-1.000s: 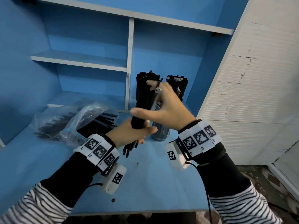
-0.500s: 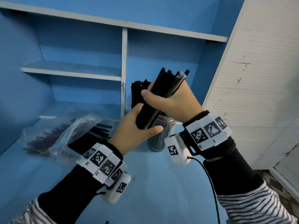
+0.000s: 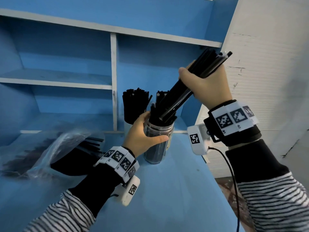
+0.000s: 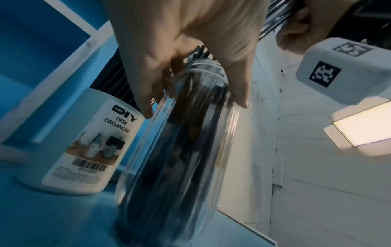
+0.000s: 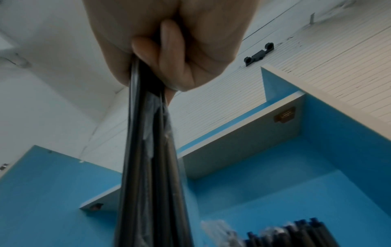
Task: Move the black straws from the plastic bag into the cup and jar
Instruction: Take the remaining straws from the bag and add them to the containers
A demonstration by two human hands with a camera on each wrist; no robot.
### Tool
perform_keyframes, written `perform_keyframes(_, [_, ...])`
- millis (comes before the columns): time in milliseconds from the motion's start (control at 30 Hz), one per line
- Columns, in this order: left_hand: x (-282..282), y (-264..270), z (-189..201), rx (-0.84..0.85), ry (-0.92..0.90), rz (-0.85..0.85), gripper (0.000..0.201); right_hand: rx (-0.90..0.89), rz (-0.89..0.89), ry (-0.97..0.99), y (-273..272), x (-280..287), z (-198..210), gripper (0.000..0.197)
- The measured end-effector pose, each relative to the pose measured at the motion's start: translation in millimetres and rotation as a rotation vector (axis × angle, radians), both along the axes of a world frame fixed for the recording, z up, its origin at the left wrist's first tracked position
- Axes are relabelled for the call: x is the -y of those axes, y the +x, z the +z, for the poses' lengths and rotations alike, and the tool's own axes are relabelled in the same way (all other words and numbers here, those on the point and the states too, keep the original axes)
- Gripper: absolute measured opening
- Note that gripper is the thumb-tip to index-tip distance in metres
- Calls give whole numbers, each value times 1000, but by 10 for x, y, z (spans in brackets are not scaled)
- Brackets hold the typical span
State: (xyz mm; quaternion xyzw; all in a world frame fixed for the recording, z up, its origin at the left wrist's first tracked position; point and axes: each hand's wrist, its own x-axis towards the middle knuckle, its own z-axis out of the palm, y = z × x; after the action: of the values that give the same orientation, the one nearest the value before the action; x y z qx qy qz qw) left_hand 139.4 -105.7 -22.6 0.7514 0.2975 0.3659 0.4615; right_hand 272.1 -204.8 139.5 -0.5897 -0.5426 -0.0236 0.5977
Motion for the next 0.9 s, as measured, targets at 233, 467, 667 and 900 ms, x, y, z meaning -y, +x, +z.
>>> perform_keyframes(233, [-20, -3, -64, -3, 52, 17, 104, -15, -57, -121, 157, -149, -147, 29])
perform_keyframes(467, [-81, 25, -113, 14, 58, 5, 107, 54, 13, -368, 14, -348, -448, 33])
perform_keyframes(667, [-93, 38, -148, 65, 60, -19, 99, 261, 22, -570, 46, -443, -809, 79])
perform_keyframes(900, [-86, 42, -163, 69, 73, -16, 99, 183, 196, -173, -98, -255, -706, 106])
